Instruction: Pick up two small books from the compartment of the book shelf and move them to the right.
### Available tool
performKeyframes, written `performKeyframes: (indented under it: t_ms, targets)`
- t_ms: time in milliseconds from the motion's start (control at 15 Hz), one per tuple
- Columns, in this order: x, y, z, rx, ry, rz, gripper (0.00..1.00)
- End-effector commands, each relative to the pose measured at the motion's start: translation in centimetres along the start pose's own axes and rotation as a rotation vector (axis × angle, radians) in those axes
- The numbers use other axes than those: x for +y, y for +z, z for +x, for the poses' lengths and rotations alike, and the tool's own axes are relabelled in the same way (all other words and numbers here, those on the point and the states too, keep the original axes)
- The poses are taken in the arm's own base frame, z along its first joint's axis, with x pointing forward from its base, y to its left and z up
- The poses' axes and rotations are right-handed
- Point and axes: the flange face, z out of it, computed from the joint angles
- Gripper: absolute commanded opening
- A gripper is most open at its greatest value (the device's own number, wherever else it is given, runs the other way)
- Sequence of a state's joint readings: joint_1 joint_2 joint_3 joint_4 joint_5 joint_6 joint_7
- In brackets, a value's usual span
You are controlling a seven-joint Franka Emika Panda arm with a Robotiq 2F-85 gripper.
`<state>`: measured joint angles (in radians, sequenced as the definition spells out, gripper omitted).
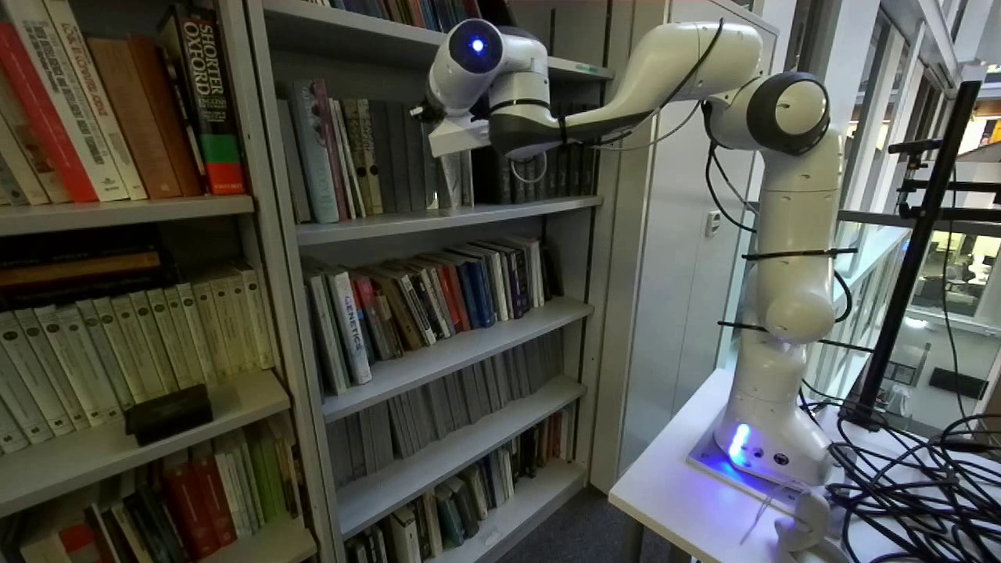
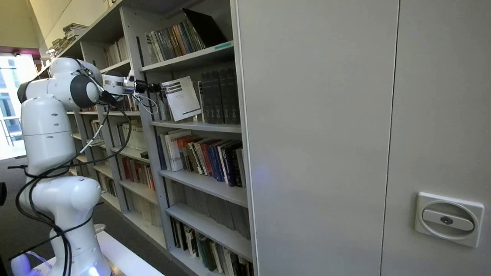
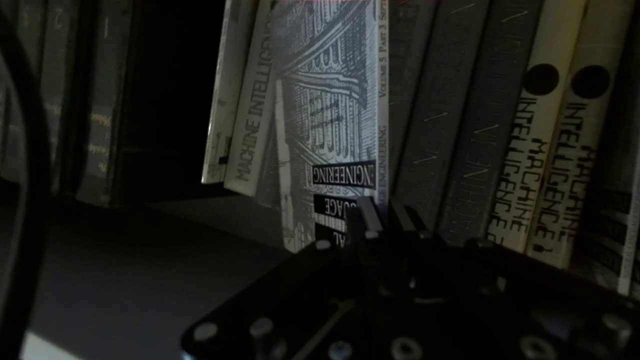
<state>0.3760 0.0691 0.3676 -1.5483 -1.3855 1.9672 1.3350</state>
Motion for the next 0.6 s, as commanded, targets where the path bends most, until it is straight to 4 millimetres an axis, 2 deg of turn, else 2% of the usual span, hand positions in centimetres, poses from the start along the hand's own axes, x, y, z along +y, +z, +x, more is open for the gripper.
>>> performKeyframes:
  t_ms: [0, 133, 533]
  targets:
    - [1.2, -0.8, -0.2, -0.062, 0.140, 0.099, 0.02]
    - [1.5, -1.3, -0.3, -0.088, 0.171, 0.127, 0.02]
    - [3.2, -3.6, -0.3, -0.057, 0.102, 0.003, 0.02]
